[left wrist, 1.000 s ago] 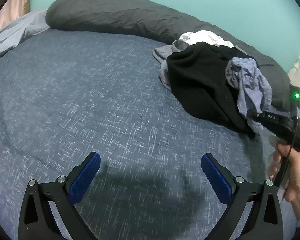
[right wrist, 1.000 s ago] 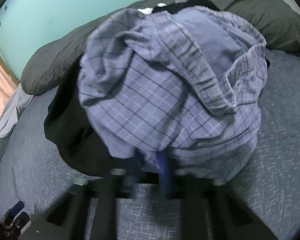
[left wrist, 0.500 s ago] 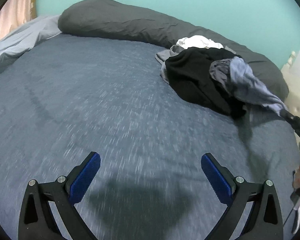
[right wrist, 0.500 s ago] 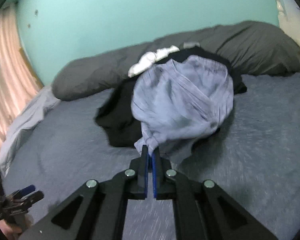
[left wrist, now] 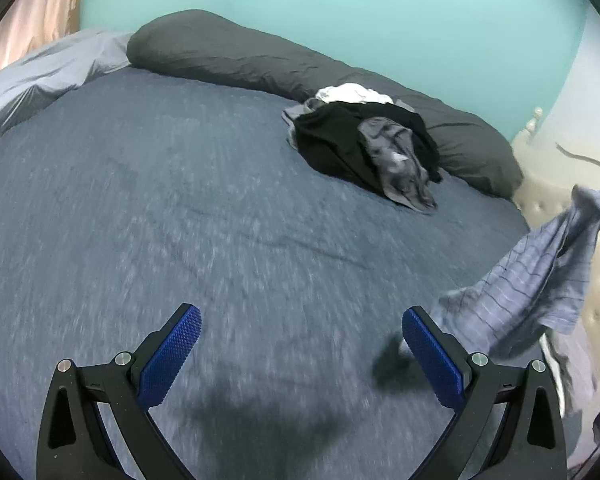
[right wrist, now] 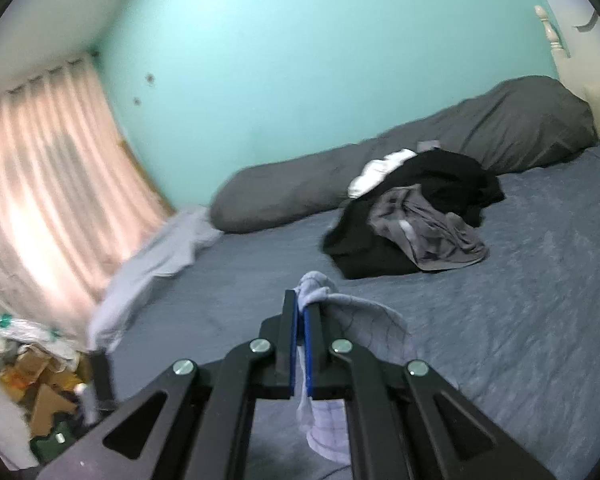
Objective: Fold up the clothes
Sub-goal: 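Lift the plaid shorts with the right gripper and carry them onto open bed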
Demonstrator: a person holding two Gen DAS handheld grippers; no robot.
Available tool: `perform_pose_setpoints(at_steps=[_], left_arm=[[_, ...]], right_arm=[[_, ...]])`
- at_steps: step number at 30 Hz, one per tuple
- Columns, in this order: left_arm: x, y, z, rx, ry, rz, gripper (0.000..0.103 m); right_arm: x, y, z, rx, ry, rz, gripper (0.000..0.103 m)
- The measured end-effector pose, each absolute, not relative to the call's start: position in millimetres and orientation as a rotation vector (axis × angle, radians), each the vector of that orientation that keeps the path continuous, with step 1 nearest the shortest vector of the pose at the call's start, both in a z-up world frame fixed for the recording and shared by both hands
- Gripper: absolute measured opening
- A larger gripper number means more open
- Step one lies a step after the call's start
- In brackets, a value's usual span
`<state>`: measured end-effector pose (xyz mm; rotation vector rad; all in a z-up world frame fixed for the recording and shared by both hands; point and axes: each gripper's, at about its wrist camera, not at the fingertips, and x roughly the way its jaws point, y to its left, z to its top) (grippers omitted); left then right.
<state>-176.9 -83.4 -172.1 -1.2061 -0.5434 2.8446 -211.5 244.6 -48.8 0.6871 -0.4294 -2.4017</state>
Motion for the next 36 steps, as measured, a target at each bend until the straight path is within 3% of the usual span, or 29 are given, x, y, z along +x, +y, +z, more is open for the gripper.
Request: perform_pose_setpoints(at_steps=[6, 13, 20, 25, 31, 36], left_arm=[[-125, -73, -187, -1.201, -0.566, 2.814, 0.103], [-108, -61, -232, -1.257, -0.557, 2.770, 0.103], [-115, -48, -279, -1.294, -0.539, 2.706, 0.103], [-122, -49, -294, -1.310, -0.567, 2.705, 0.103], [-125, -53, -299, -1.278, -0.553, 2.739, 0.103], [-134, -58, -313, -1.319, -0.560, 2.745, 0.103]], right_arm=[[-143, 243, -66, 0.669, -0.537, -2.275, 0.002], [-110, 223, -174, 0.913, -0.487, -2.219, 0.003], [-117, 229, -249, 1.029, -0.550, -2.209, 0.003], [-122, 259, -273, 0.985, -0.658, -2.302, 0.003], [-128, 305, -264, 0.872, -0.775, -2.421, 0.003], [-143, 337, -281, 0.927, -0.866, -2.504, 0.003]])
